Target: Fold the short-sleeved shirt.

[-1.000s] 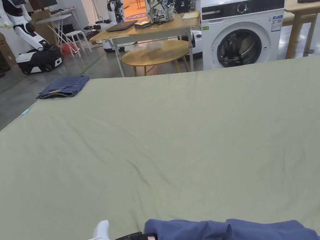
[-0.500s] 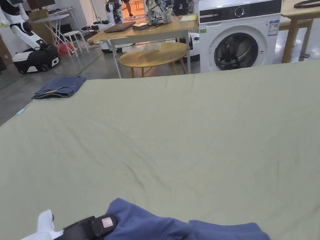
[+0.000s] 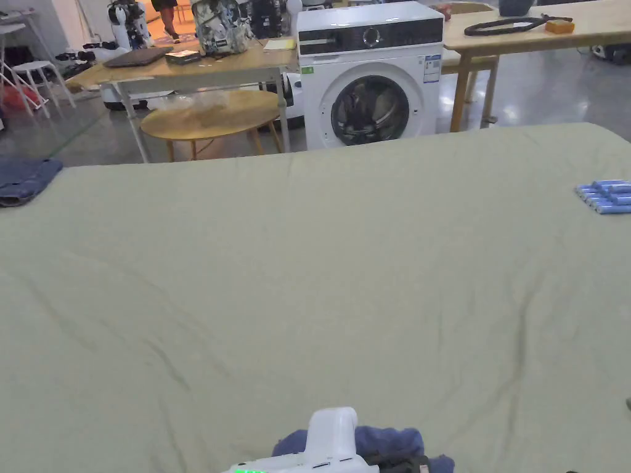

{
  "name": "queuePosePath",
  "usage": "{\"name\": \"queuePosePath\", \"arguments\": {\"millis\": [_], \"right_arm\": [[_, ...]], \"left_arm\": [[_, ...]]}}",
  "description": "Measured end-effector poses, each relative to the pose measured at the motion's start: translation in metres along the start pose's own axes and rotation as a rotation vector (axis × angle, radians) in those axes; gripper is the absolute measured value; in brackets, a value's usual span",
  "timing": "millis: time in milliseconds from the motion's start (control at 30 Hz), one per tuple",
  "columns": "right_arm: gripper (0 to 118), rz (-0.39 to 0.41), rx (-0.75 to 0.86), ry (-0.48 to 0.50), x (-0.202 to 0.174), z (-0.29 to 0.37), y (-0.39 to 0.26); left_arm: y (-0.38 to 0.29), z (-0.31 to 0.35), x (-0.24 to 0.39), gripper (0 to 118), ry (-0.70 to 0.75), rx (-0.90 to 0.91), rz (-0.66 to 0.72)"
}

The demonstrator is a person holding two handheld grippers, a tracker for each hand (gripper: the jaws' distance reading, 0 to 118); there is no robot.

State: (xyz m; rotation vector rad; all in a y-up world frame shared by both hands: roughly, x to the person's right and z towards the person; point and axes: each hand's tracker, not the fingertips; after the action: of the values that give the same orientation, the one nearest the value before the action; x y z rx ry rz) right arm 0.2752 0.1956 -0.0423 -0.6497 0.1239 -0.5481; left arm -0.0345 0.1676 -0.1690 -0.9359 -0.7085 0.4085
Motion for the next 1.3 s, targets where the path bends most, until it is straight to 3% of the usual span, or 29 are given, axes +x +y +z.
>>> {"name": "queuePosePath", "arguments": {"millis": [33, 67, 133, 167, 233, 400, 467, 567, 700, 767, 800, 933, 1033, 1133, 1300], "right_arm": [[0, -0.007, -0.001, -0.002, 0.008, -0.002, -0.004], [0, -0.019, -0.005, -0.002, 0.012, -0.001, -0.006], [0, -0.038, -0.007, -0.006, 0.018, 0.001, -0.009], [0, -0.048, -0.007, -0.010, 0.021, 0.002, -0.011], [0, -0.064, -0.007, -0.022, 0.025, 0.002, -0.014], [0, -0.068, -0.022, -0.013, 0.019, 0.001, -0.020], [0, -0.031, -0.039, -0.002, 0.006, -0.002, -0.023], [0, 0.011, -0.063, 0.039, -0.012, -0.009, -0.025], [0, 0.048, -0.123, 0.093, -0.030, -0.036, -0.027], [0, 0.075, -0.168, 0.157, -0.041, -0.055, -0.027], [0, 0.086, -0.191, 0.181, -0.047, -0.064, -0.027], [0, 0.206, -0.330, 0.230, -0.070, -0.110, -0.032], [0, 0.380, -0.411, -0.007, -0.073, -0.144, -0.039], [0, 0.168, -0.413, 0.084, -0.062, -0.143, -0.033], [0, 0.175, -0.415, 0.104, -0.055, -0.140, -0.031]], "left_arm": [[0.003, 0.005, -0.004, 54, -0.111, 0.018, 0.032], [0.005, 0.014, -0.008, 54, -0.182, 0.023, 0.102], [0.006, 0.031, -0.012, 53, -0.182, 0.069, 0.144], [0.004, 0.040, -0.015, 47, -0.127, 0.083, 0.151], [0.001, 0.050, -0.025, 0, -0.055, 0.089, 0.139], [-0.017, 0.001, -0.025, 0, -0.055, -0.069, 0.096], [-0.027, -0.029, -0.013, 0, 0.102, -0.175, 0.010], [-0.032, -0.031, -0.010, 0, 0.068, -0.121, 0.016], [-0.019, 0.007, -0.010, 12, -0.006, -0.051, 0.084], [-0.003, 0.042, 0.007, 32, -0.008, 0.026, 0.105], [-0.001, 0.058, 0.004, 48, 0.009, 0.061, 0.103], [-0.007, 0.121, -0.054, 59, 0.079, 0.148, 0.137], [-0.015, 0.136, -0.085, 60, 0.138, 0.129, 0.183], [-0.025, 0.125, -0.110, 60, 0.100, 0.065, 0.209], [-0.035, 0.084, -0.125, 60, -0.110, 0.031, 0.297]]}}
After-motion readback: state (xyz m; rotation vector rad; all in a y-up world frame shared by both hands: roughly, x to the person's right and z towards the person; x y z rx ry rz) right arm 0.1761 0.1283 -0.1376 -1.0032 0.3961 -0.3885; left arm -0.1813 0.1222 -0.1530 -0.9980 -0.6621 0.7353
